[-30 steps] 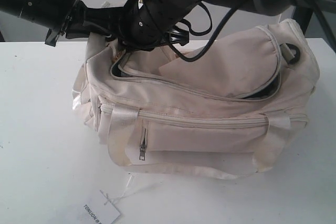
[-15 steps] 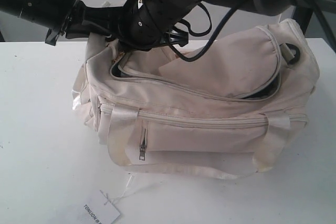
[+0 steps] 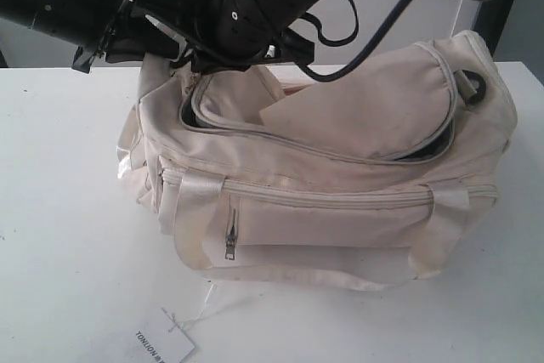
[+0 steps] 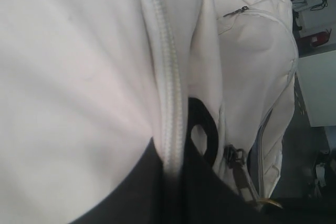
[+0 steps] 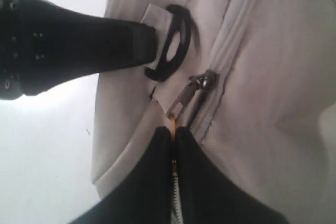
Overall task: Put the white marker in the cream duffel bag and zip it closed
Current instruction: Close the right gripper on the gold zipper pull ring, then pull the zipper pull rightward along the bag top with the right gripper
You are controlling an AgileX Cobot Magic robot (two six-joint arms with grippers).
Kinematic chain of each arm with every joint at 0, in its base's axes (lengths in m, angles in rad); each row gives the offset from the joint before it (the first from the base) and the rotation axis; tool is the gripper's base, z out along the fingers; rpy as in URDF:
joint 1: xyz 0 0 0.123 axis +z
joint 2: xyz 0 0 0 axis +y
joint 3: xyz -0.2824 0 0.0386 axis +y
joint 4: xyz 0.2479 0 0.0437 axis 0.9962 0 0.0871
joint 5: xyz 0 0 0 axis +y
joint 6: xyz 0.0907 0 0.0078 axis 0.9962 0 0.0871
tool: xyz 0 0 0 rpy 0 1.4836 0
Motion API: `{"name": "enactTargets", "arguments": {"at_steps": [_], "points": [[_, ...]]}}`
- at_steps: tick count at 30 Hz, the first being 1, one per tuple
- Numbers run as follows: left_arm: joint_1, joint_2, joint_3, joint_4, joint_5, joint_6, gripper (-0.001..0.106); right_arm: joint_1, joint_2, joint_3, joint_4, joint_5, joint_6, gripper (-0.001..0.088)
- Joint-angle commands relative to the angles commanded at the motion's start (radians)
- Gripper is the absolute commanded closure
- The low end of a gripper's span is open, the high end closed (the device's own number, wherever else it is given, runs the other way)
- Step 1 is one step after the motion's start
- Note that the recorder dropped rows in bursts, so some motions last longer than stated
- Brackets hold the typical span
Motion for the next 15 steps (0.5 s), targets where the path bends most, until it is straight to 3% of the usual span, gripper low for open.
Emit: {"name": "enactTargets", "arguments": {"at_steps": [4,15], "points": [[0.0,0.0,0.0,0.0,0.002,0.0,0.105,0.002,0.0,0.0,0.082,0.037,-0.065,0.0868],[0.0,0.0,0.0,0.0,0.002,0.0,0.105,0.01,-0.002,0.0,0.155,0.099,-0.14,0.0868]]}}
